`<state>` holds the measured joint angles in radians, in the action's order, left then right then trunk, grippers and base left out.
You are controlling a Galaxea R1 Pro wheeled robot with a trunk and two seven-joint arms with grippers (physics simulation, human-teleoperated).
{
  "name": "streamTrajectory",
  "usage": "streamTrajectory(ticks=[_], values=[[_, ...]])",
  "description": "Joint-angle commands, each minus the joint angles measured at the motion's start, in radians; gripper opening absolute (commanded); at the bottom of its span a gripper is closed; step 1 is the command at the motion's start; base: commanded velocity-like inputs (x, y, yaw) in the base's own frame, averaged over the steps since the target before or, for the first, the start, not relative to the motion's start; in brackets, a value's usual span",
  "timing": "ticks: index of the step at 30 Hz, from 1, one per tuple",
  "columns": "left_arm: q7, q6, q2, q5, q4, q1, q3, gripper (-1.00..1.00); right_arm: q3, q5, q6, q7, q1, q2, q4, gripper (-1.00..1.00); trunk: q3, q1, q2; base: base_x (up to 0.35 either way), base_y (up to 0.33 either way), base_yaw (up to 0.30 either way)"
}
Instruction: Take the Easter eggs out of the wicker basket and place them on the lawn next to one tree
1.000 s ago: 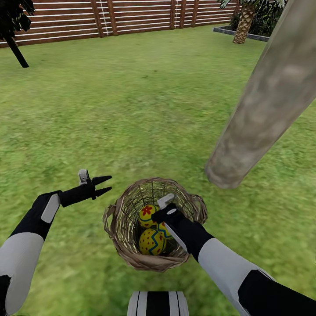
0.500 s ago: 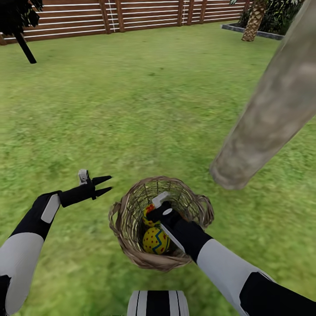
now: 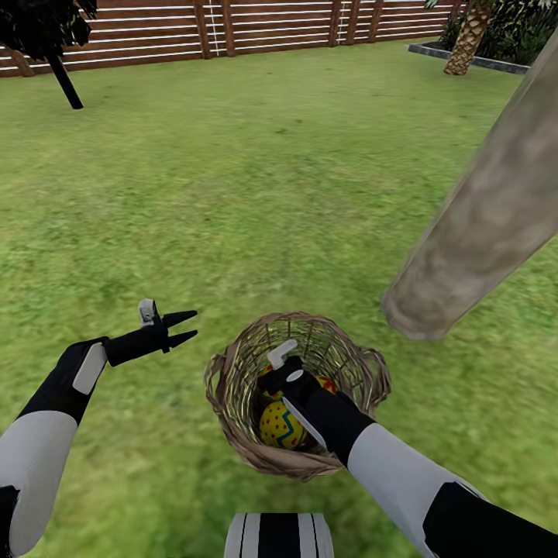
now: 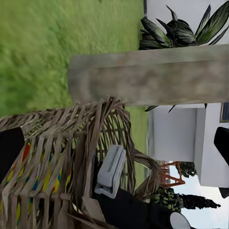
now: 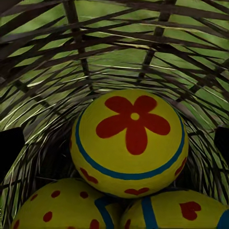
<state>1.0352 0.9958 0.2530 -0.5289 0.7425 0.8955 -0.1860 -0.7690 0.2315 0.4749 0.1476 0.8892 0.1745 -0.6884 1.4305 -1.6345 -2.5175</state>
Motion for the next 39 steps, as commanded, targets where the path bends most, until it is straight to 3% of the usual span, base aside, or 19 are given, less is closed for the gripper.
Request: streamTrajectory(ticks=[1, 13, 19, 26, 29, 34, 39], values=[[0.004, 0.004, 0.000, 0.001, 0.000, 0.000, -0.001, 1.00, -0.004, 0.014, 0.004, 0.010, 0.000, 0.000, 0.000, 1.00, 0.005, 0.000, -0.001, 0.000, 0.000, 0.000], [0.006, 0.004, 0.000, 0.001, 0.000, 0.000, -0.001, 1.00, -0.003, 0.019, 0.006, 0.017, -0.001, 0.000, 0.000, 1.00, 0.051, -0.006, -0.003, 0.000, 0.000, 0.000], [0.005, 0.004, 0.000, 0.000, 0.000, 0.000, -0.001, 1.00, -0.002, 0.018, -0.001, 0.021, -0.001, -0.001, -0.003, 1.00, 0.051, -0.006, -0.003, 0.000, 0.000, 0.000], [0.005, 0.004, 0.000, 0.000, 0.000, 0.000, -0.001, 1.00, 0.003, 0.017, -0.013, 0.119, -0.001, -0.001, -0.005, 1.00, 0.078, -0.009, -0.005, 0.000, 0.000, 0.000], [0.005, 0.004, 0.000, 0.000, 0.000, 0.000, -0.001, 1.00, 0.004, 0.017, -0.027, 0.129, -0.001, -0.001, -0.007, 1.00, 0.090, -0.010, -0.006, 0.000, 0.000, 0.000], [0.005, 0.004, 0.000, 0.000, 0.000, 0.000, -0.001, 1.00, 0.003, 0.016, -0.033, 0.133, -0.001, -0.003, -0.009, 1.00, 0.090, -0.010, -0.006, 0.000, 0.000, 0.000], [0.005, 0.004, -0.001, 0.000, 0.000, 0.000, 0.000, 1.00, 0.001, 0.013, -0.033, 0.133, -0.001, -0.002, -0.009, 1.00, 0.109, -0.012, -0.007, 0.000, 0.000, 0.000]])
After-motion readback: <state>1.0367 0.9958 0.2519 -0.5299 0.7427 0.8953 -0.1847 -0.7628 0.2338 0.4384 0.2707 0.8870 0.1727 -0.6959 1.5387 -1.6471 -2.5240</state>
